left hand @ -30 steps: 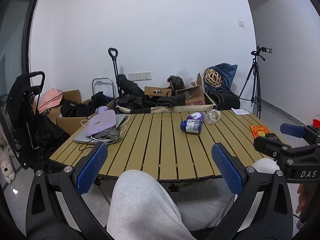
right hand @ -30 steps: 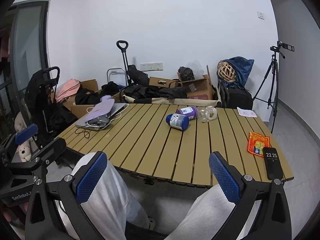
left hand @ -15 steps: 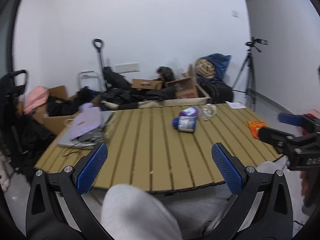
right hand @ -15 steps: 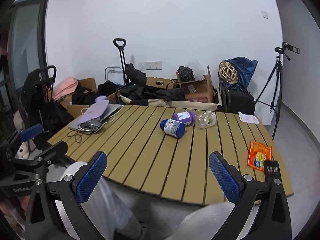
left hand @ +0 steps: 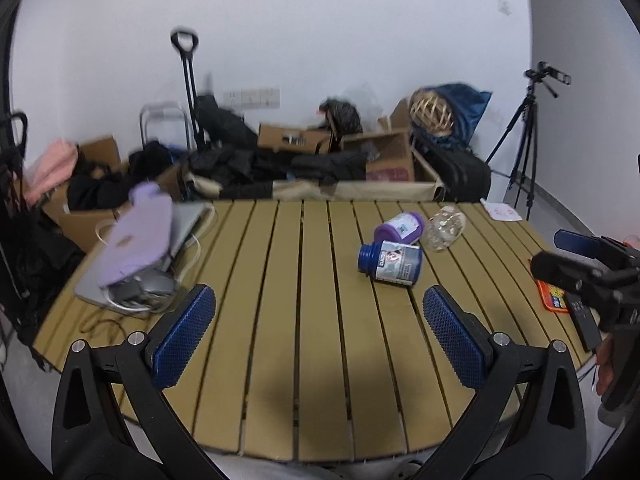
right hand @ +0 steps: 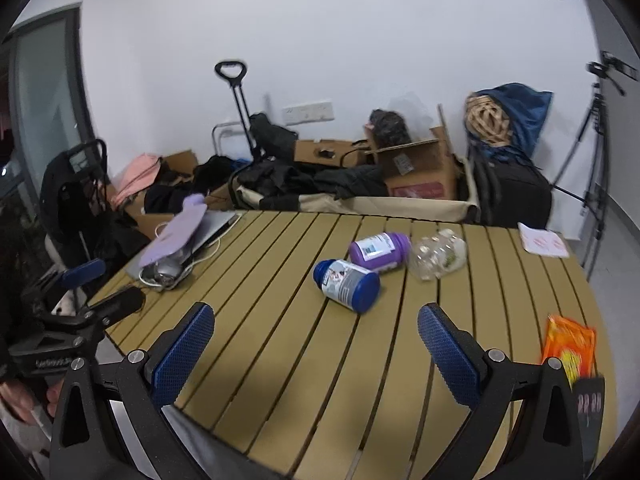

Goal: Flip cup upright
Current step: 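Reach the right gripper toward the lying blue-capped bottle, then close the right gripper around the blue-capped bottle's body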

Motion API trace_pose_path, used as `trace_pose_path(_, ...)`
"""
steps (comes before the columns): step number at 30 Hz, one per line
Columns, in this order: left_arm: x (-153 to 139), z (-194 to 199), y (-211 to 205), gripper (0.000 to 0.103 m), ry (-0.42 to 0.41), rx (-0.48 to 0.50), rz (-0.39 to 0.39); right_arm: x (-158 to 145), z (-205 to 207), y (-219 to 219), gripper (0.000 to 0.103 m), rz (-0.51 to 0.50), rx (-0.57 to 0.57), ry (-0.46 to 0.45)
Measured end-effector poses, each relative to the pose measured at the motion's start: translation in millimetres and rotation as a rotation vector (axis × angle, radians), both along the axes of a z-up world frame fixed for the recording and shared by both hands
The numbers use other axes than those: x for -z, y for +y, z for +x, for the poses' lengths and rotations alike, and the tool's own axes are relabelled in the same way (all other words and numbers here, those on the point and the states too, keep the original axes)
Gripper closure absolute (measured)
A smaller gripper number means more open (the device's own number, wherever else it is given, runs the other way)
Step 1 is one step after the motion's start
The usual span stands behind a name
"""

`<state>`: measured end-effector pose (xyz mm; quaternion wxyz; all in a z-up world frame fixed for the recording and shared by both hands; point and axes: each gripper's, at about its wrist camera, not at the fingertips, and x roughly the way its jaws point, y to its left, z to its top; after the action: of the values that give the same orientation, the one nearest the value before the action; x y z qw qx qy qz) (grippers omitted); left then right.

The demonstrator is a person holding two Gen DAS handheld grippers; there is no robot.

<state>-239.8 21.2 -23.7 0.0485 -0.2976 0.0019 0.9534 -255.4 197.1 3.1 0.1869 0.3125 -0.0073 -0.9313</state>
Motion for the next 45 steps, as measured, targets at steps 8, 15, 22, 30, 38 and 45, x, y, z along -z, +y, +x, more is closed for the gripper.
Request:
trace_pose_path(8,28.9,-101.1,14.6,0.0,-0.157,0.052,0.036,36.1,-101.9,-12.8,0.0,0.026,-0.047,-0.137)
trace_pose_path(15,63.4,-166.6,17.9,0.0,-0.247,0.019,0.111,90.8,-175.0,3.5,0.032,-0.062,-0.015,-0.307)
trace_pose_path(22,101.8,-206.3,19.6,0.0,-0.373,-0.03,0.213,122.0,-190.2,-8.5,0.033,-0.004,-0.084,-0.312)
trace_pose_path(30,131.6,-206.8,19.0,0.0,-0.441,0.016,0.335,147.2,-191.5,-36.4,0.048,-0.075,-0.14,-0.34)
trace_pose_path(38,140.8,-212.9,25.9,0.0,-0.486,0.035,0.385,139.3,-169.0,-61.6,0.051,-0.139,-0.316,-0.33)
trace_pose_path(45,148.1,-223.6,18.4,0.014,-0.506,0.006,0.39,135.5,-171.5,-43.2,0.041,-0.129,-0.272,-0.328)
